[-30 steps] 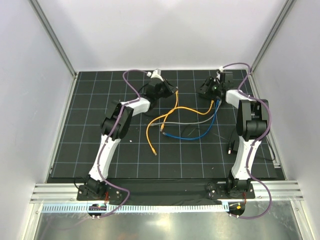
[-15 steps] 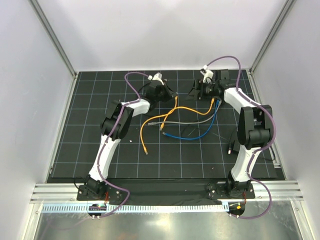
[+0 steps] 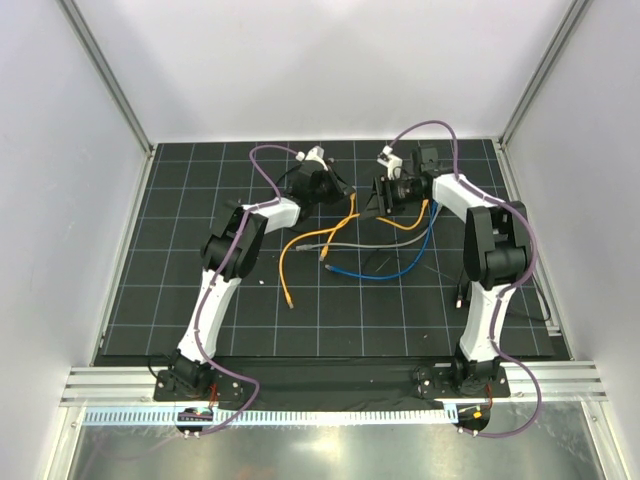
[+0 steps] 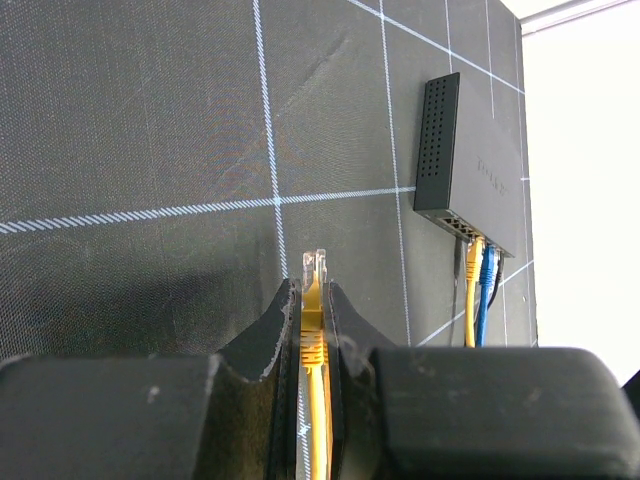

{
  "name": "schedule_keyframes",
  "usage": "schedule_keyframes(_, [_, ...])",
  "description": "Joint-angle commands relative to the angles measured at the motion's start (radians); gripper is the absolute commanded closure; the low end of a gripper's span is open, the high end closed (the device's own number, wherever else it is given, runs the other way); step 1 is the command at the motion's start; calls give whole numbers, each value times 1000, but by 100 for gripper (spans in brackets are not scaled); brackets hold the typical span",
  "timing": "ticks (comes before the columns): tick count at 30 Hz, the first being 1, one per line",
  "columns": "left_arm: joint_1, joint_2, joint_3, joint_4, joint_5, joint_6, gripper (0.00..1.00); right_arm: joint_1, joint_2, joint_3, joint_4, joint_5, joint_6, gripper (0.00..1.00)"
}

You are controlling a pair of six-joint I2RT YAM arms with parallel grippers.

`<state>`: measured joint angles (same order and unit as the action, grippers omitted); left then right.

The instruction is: Pull the plug from the switch port

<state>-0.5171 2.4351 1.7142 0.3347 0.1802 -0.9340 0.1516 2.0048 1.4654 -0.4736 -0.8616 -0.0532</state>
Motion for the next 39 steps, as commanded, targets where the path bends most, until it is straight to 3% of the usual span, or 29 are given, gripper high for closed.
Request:
schedule_keyframes(1, [0, -70, 5, 13, 10, 0, 100, 25, 38, 75, -33, -36, -31, 41])
schedule_keyframes(5, [-1, -74, 1, 9, 8, 1, 100, 43, 74, 111, -48, -11, -31, 44])
schedule_keyframes(9, [0, -76, 1, 0, 1, 1, 100, 46, 65, 108, -13, 6, -2, 62])
schedule_keyframes(10, [-1, -74, 2, 0, 1, 3, 100, 45, 55, 102, 1, 13, 9, 73])
schedule_keyframes(15, [0, -84, -37, 50, -10, -28, 100, 45, -3, 27, 183, 67, 145, 99])
schedule_keyframes(19, [-6, -105, -56, 75, -30, -52, 100, 33, -55, -28, 292, 140, 219, 99])
schedule_keyframes(26, [-38, -160, -103, 112, -119, -77, 100, -23, -187, -241, 665, 194, 381, 99])
schedule_keyframes(39, [-8, -105, 42, 10, -25, -26, 100, -96, -298, -395, 981, -66, 526, 99])
